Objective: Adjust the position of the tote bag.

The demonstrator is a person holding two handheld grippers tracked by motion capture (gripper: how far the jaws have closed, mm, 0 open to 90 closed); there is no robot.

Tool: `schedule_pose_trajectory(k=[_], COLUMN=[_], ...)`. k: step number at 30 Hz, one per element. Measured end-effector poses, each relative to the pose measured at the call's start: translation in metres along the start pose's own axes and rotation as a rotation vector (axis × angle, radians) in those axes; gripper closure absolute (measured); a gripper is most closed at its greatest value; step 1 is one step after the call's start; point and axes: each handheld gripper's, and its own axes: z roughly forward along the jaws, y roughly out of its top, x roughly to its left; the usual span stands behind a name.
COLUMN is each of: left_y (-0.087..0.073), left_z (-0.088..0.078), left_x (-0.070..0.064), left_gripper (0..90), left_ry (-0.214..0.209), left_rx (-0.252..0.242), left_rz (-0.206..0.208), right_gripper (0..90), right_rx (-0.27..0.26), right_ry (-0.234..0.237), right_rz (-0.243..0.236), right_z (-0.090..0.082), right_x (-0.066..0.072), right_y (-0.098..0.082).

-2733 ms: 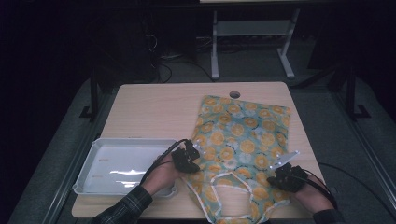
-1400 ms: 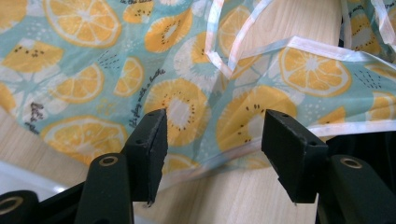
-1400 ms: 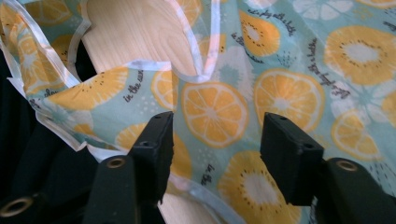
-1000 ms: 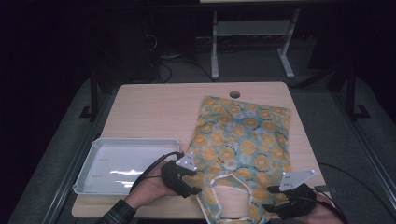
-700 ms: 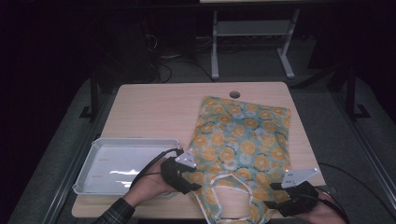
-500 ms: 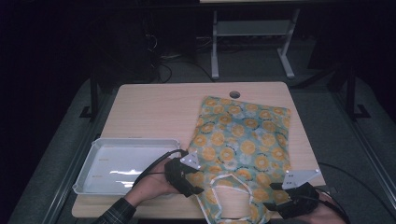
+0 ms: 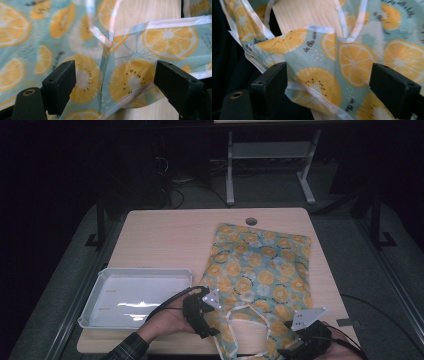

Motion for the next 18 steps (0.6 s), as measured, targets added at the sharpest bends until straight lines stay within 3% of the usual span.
schedule_pose_trajectory(k=[6, 11, 14, 18], left_y=[0.004, 0.004, 0.004, 0.005], left_z=[0.016, 0.019, 0.018, 0.015], left_x=[-0.005, -0.006, -0.005, -0.002], left_gripper=[16.9, 17.6, 22.7, 39.5], left_ry=[0.043, 0.047, 0.065, 0.077], left_rx=[0.072, 0.091, 0.085, 0.078], left_rz=[0.039, 0.048, 0.029, 0.006], right_gripper=[13.6, 15.0, 24.5, 43.6], right_rx=[0.066, 0.087, 0.078, 0.069], right_ry=[-0.028, -0.052, -0.068, -0.067], right_rz=[-0.042, -0.066, -0.077, -0.055], right_z=[0.011, 0.015, 0.013, 0.009], right_x=[-0.002, -0.004, -0.006, -0.007], right_y=[0.000, -0.002, -0.002, -0.001])
